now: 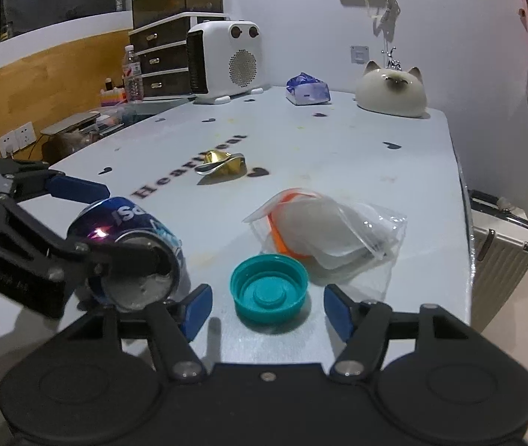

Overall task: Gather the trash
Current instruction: 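Grasp the teal bottle cap with the right tool, then carry the Pepsi can and teal cap with both tools toward the trash bin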

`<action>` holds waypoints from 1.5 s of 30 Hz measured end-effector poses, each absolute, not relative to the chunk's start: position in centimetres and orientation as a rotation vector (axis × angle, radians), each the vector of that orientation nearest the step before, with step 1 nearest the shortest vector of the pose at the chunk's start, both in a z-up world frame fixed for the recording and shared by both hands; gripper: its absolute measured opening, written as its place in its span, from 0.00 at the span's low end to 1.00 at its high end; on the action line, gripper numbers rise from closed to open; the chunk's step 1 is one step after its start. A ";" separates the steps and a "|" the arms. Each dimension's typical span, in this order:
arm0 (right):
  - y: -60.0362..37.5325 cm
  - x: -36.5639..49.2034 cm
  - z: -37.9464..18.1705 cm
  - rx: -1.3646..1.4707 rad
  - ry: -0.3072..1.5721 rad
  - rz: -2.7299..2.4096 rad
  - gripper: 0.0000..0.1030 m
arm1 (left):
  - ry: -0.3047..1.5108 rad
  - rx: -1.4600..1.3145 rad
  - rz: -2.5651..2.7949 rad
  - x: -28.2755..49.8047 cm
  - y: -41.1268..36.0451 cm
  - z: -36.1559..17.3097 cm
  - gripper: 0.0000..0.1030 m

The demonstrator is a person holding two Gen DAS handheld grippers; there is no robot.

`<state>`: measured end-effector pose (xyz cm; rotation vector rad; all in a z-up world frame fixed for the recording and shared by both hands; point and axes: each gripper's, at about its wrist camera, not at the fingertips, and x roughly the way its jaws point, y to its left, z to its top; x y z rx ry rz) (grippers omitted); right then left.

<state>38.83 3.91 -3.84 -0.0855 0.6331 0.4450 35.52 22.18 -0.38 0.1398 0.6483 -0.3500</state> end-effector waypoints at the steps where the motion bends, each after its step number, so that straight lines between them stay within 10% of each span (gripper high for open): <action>1: 4.0 39.1 -3.9 -0.084 0.634 0.444 0.65 | 0.655 0.143 -0.355 35.6 22.1 -0.4 1.00; 10: 5.0 40.0 -4.2 -0.090 0.651 0.438 0.49 | 0.688 0.118 -0.319 36.4 22.2 -0.6 0.98; 45: 2.1 28.6 -3.8 -0.130 0.674 0.498 0.49 | 0.755 0.173 -0.317 26.8 21.8 0.0 0.84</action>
